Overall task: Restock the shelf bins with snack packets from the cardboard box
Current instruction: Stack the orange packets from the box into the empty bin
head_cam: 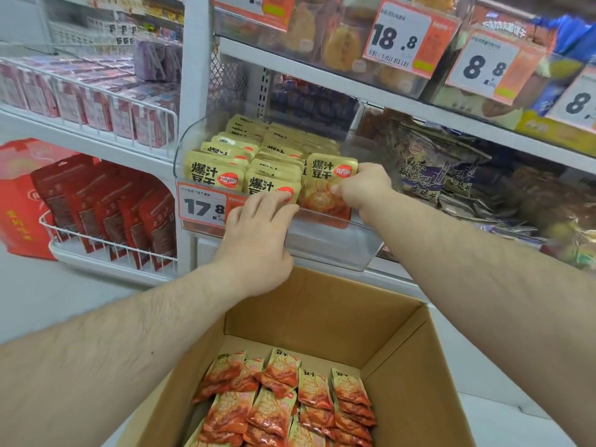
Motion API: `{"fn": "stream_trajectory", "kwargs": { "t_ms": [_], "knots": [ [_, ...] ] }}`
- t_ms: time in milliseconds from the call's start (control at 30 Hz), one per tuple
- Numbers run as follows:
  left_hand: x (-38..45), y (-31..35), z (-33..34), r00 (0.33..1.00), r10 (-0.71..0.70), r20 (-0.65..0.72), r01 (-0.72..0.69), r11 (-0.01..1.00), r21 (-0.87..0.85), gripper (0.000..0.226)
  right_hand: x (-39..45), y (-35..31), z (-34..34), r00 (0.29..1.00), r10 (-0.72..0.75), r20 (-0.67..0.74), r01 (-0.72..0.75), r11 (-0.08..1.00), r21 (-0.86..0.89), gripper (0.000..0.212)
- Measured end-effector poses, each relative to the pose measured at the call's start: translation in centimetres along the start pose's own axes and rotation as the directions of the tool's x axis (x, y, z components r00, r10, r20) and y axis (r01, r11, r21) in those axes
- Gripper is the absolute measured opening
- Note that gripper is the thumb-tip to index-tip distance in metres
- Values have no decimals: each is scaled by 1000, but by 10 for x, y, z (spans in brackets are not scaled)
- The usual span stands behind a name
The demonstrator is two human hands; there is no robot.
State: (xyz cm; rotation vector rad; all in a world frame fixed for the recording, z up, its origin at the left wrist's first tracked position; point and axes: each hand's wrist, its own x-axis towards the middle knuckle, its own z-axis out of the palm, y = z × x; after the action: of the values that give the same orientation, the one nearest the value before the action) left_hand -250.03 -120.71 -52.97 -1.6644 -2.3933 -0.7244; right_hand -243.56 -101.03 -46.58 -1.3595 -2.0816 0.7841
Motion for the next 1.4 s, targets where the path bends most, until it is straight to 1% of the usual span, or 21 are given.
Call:
{"fn": "stream_trajectory", "kwargs": {
  "t_ms": [100,233,300,400,533,633,833,933,1033,1233,1300,1333,1400],
  "knots": [
    [-2,-2,5,1000,11,9,-11,1000,9,70,11,2,14,998,54,16,-53,997,-59,42],
    [-2,-6,10,1000,22,10,-22,1000,11,68,19,0,22,992,129,10,-128,990,-58,50],
    [-2,-7,12,1000,27,6,-27,1000,7,68,20,-1,27,989,149,7,-149,988,-42,47],
    [-1,-8,14,1000,28,-2,-28,1000,10,69,23,-1,36,986,164,17,-163,986,-39,36],
    [-1,-8,14,1000,24,12,-24,999,23,69,24,0,38,973,215,82,-220,973,66,29],
    [-2,-7,14,1000,20,20,-20,999,26,69,25,2,36,967,207,145,-223,969,105,30],
    [-1,-5,13,1000,11,28,-12,999,32,69,25,6,30,950,197,242,-227,968,103,31],
    [-1,-4,13,999,11,38,-12,999,32,69,25,5,32,945,171,278,-206,973,104,28],
    [-2,-4,13,999,6,42,-8,999,32,69,23,3,36,935,138,326,-181,978,106,30],
    [-2,-5,12,999,11,37,-11,1000,10,70,23,3,35,941,147,304,-192,973,126,25],
    [-2,-5,11,1000,18,16,-18,1000,-13,70,22,4,31,945,157,288,-199,973,120,24],
    [-3,-6,12,999,30,-16,-30,999,-28,69,21,4,29,948,164,273,-201,973,111,25],
    [-4,-7,13,988,82,-129,-89,995,-48,65,16,3,22,961,160,225,-176,983,53,24]
  ]
}}
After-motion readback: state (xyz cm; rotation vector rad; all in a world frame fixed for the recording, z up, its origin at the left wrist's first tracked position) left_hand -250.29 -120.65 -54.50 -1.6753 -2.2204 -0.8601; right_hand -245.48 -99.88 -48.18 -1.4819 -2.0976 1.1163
